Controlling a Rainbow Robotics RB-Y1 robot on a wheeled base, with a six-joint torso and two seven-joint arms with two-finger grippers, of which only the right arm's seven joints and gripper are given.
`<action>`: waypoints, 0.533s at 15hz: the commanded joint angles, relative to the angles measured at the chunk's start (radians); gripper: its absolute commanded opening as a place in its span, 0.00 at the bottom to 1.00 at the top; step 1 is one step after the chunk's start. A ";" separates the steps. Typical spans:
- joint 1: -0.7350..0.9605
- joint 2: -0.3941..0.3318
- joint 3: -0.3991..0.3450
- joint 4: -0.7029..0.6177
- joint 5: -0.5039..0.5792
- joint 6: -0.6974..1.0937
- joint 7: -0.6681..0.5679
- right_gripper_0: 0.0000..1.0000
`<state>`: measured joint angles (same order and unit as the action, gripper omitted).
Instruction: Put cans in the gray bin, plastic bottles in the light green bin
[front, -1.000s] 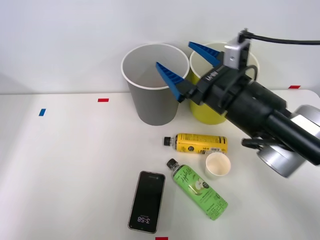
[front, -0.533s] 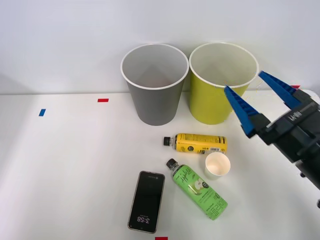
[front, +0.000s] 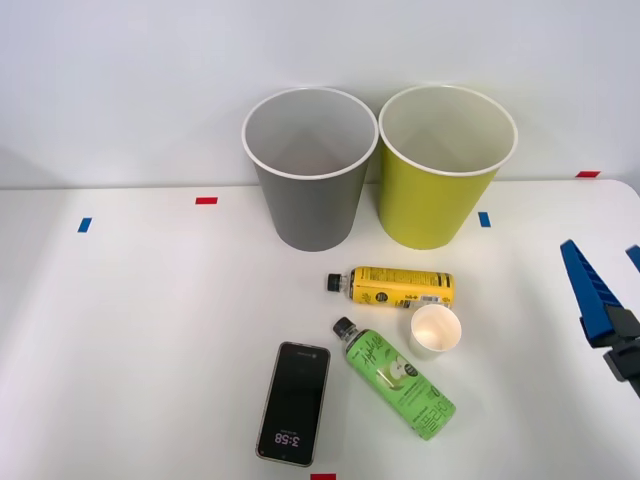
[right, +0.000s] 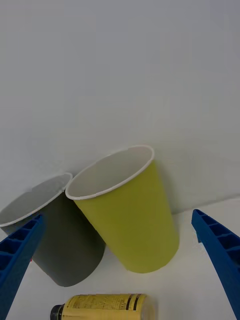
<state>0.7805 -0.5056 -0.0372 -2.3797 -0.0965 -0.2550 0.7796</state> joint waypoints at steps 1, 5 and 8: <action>0.000 0.101 0.042 0.128 0.008 -0.102 0.012 1.00; -0.087 0.225 0.076 0.386 0.020 -0.260 0.035 1.00; -0.138 0.303 0.062 0.504 0.024 -0.290 0.036 1.00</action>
<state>0.6567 -0.2271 0.0305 -1.8974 -0.0743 -0.5367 0.8142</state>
